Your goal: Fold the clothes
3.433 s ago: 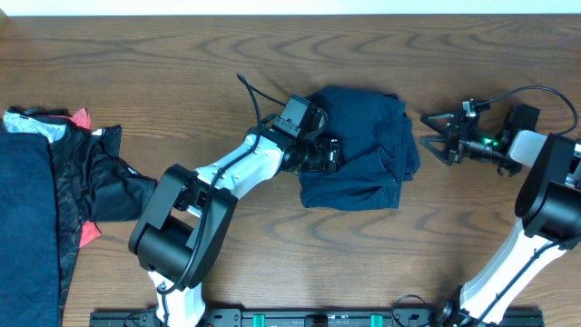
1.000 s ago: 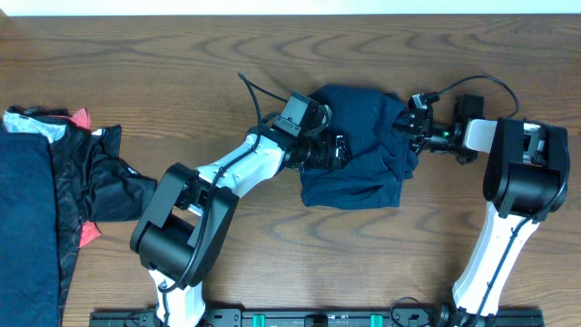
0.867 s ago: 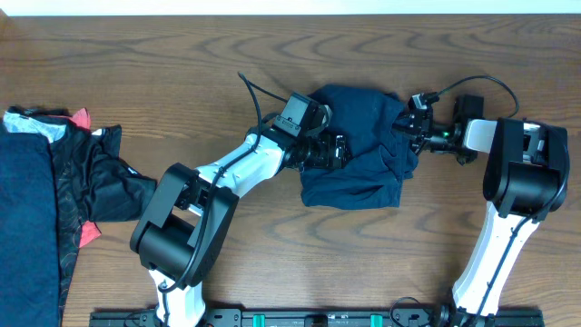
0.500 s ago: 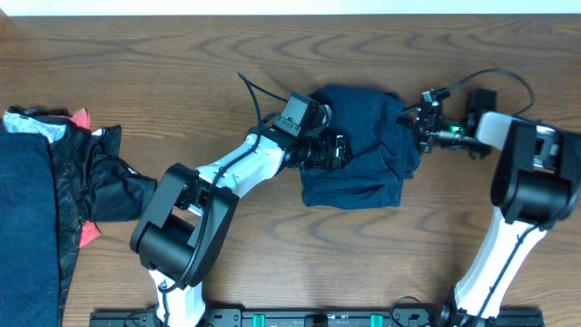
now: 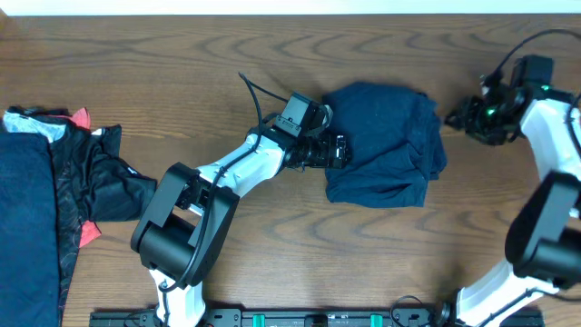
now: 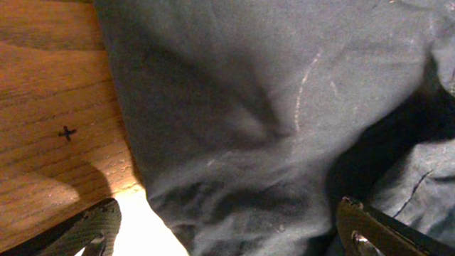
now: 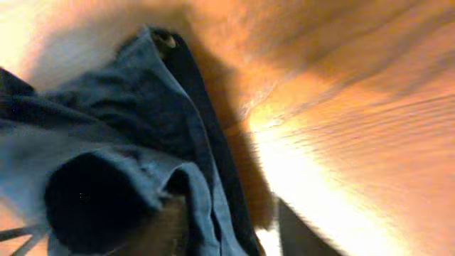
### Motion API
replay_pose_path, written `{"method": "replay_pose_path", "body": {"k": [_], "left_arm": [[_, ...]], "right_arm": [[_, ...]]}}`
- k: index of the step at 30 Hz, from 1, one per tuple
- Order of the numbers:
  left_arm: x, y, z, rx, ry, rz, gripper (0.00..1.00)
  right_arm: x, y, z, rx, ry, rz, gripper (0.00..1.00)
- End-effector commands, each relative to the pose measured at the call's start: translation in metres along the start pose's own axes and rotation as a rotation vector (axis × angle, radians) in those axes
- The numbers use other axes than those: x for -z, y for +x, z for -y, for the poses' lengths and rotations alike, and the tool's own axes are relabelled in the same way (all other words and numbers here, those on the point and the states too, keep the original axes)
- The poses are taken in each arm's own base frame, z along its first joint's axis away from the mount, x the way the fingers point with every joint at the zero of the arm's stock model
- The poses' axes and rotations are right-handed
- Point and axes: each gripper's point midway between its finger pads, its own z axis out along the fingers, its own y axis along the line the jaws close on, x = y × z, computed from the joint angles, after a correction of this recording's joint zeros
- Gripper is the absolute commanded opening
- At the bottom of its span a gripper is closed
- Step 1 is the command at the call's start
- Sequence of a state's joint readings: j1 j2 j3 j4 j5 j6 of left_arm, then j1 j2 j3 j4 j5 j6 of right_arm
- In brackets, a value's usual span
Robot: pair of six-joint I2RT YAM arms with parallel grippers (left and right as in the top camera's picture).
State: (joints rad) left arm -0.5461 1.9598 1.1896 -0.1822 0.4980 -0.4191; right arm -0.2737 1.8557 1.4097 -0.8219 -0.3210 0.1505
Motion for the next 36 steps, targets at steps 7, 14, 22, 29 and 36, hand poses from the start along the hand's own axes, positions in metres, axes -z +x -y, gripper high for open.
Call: {"method": "replay_pose_path", "body": {"k": [7,14,22,29,36], "left_arm": [[-0.006,0.008,-0.006,0.008,-0.007,-0.026,0.98],[-0.006,0.008,-0.006,0.005,-0.007,-0.026,0.98],[-0.006,0.008,-0.006,0.005,-0.007,-0.026,0.98],[-0.006,0.013,-0.009,0.016,-0.018,-0.048,0.98],[-0.006,0.014,-0.009,0.018,-0.020,-0.050,0.98]], "right_arm": [[0.023,-0.003,0.004,0.014,0.065,0.024,0.01],[0.019,0.004,-0.006,0.077,0.030,-0.004,0.99],[-0.005,0.026,-0.040,0.151,-0.051,-0.099,0.99],[-0.032,0.042,-0.043,0.150,-0.011,-0.172,0.99],[-0.054,0.052,-0.032,0.125,0.003,-0.236,0.99]]}}
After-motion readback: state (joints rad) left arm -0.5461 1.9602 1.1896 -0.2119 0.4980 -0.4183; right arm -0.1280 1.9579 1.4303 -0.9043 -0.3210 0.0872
